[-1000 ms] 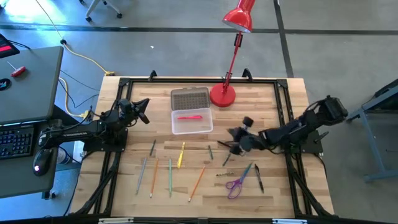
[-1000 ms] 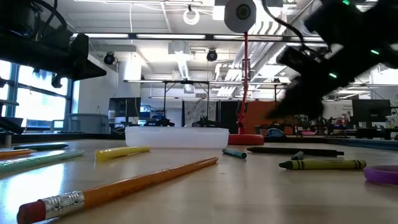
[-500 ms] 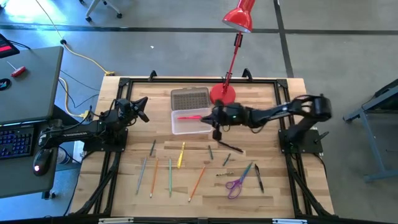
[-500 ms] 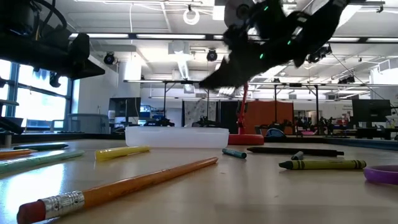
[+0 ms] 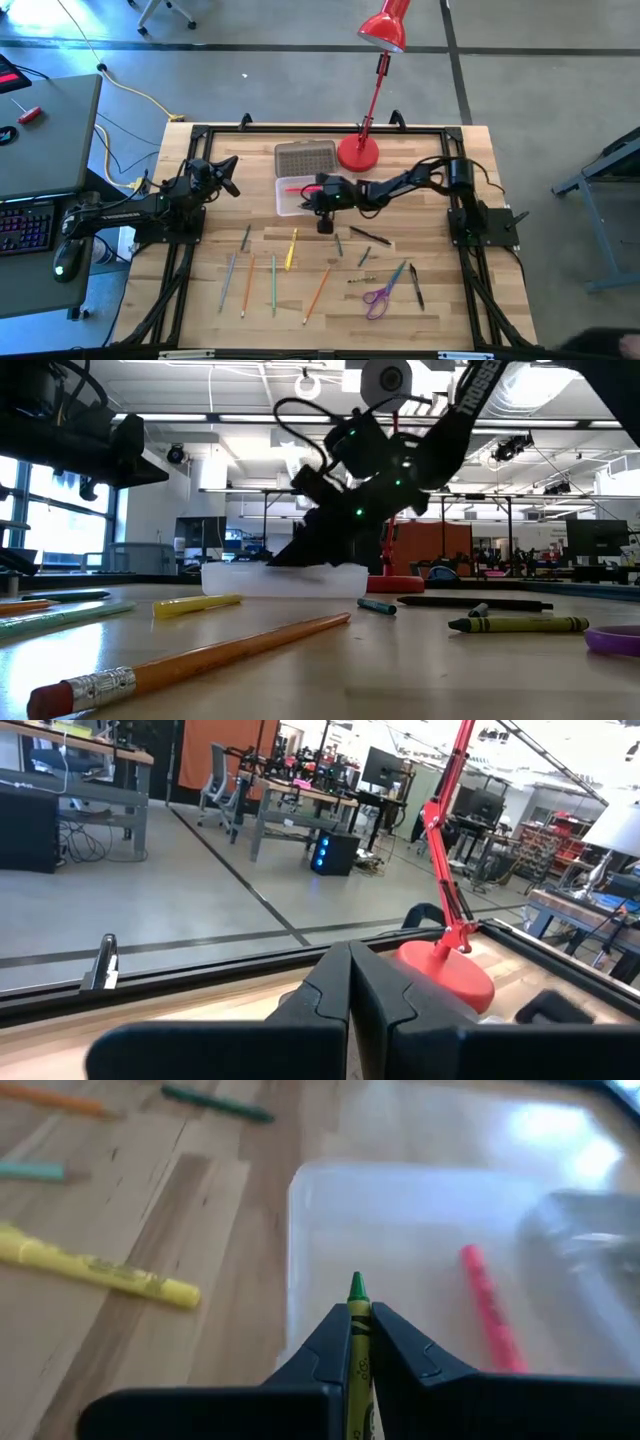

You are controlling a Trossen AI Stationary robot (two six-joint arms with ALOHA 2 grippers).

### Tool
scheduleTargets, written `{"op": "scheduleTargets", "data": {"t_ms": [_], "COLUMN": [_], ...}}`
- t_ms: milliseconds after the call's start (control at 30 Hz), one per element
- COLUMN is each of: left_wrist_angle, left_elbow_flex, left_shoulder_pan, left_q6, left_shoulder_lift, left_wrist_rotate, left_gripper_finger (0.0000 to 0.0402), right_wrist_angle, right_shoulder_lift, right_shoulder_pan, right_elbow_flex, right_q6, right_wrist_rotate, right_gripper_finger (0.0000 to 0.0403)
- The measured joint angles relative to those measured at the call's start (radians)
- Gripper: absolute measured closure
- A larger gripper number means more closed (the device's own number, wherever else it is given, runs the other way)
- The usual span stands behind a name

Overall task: Pick & place school supplies into a supply box
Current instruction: Put the top green crayon into the black supply box, then put the left dark green crayon into the black supply box

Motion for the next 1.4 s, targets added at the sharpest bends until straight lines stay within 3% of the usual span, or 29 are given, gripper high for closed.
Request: {"op": "scheduleTargets", "data": {"t_ms": [200,733,867,1100,1200,1400], "left_wrist_angle": [-0.002,-0.003,-0.009,-0.026,-0.04,-0.118], "left_elbow_flex": [0.0,0.0,0.0,0.0,0.009,0.18], "left_shoulder_pan": [0.0,0.0,0.0,0.0,0.0,0.0], "left_q6": [0.003,0.003,-0.01,-0.1,-0.085,0.019], "left_shoulder_lift": [0.0,0.0,0.0,0.0,0.001,0.056], "left_wrist_rotate": [0.002,0.01,0.054,0.229,0.248,0.262], "left_gripper_finger": [0.0362,0.0362,0.0362,0.0362,0.0362,0.0362], "right_wrist_angle": [-0.022,-0.033,-0.06,-0.125,-0.175,-0.221], "right_shoulder_lift": [0.035,-0.027,-0.09,-0.202,-0.242,-0.305], "right_shoulder_pan": [0.0,0.003,0.007,0.032,0.042,0.054], "right_elbow_flex": [0.034,0.029,0.031,0.032,0.032,0.031], "right_q6": [-0.005,-0.047,-0.027,-0.035,-0.057,-0.094], "right_wrist_rotate": [0.018,0.091,0.087,0.085,0.086,0.101], "right_gripper_finger": [0.0384,0.0312,0.0311,0.0311,0.0311,0.0312]}}
